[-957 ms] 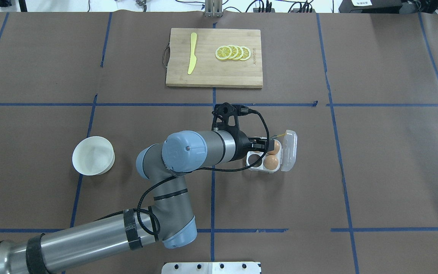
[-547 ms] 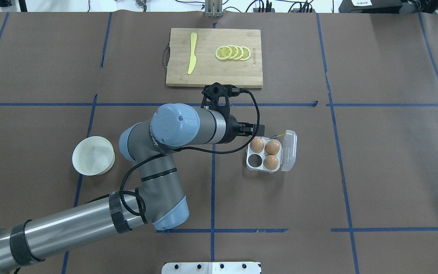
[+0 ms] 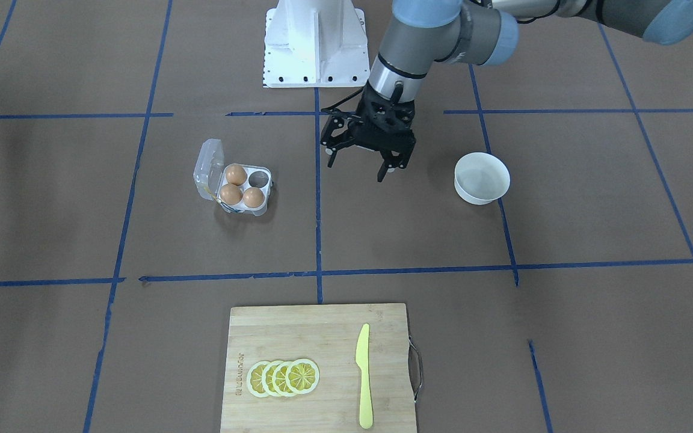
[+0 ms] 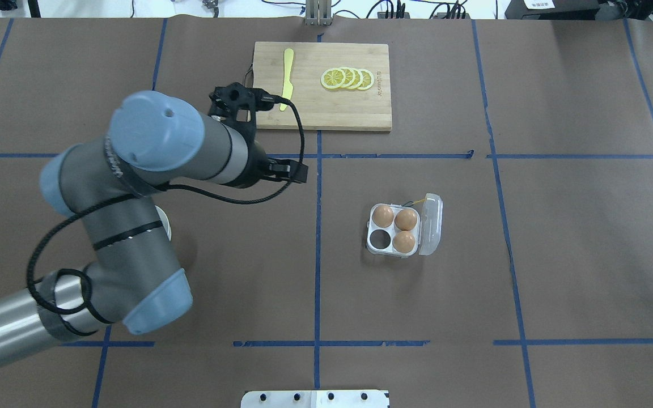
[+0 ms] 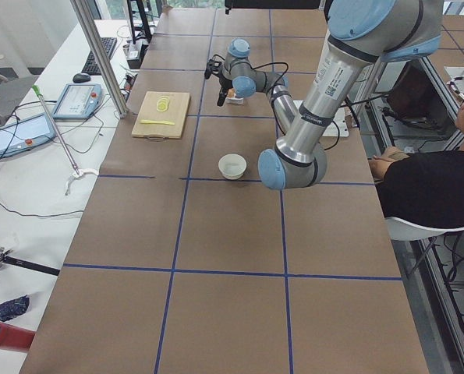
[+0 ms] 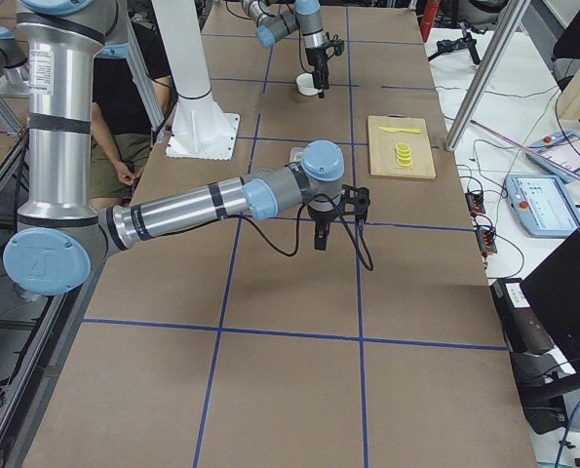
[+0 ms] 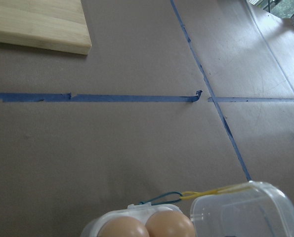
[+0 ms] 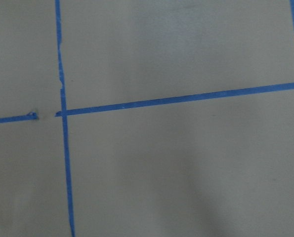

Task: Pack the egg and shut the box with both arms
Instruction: 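Withdraw the left gripper away while the right gripper approaches the carton lid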

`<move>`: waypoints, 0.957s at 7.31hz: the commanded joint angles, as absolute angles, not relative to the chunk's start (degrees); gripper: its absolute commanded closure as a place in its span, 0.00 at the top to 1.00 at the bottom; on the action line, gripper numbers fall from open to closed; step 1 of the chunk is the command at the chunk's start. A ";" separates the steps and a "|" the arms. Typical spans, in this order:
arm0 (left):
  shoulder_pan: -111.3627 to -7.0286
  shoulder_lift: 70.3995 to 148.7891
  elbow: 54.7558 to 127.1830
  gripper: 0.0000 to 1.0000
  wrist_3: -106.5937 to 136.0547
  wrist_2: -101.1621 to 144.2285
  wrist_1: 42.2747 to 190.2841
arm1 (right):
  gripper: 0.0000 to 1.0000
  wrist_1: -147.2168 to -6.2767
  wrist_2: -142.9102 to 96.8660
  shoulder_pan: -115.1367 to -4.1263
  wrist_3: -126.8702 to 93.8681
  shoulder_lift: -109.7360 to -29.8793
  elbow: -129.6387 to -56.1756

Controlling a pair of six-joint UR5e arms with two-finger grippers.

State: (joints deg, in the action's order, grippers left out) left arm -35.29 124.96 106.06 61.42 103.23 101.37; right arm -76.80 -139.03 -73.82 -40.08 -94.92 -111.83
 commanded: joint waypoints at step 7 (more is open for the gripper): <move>-57.72 109.09 115.31 1.00 37.14 111.44 96.77 | 0.00 -62.45 -120.06 -34.82 -71.71 -77.49 -108.30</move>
State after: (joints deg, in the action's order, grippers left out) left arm -54.61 110.96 115.23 42.22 110.24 96.77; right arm -58.88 -121.76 -37.76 -70.71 -84.07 -110.26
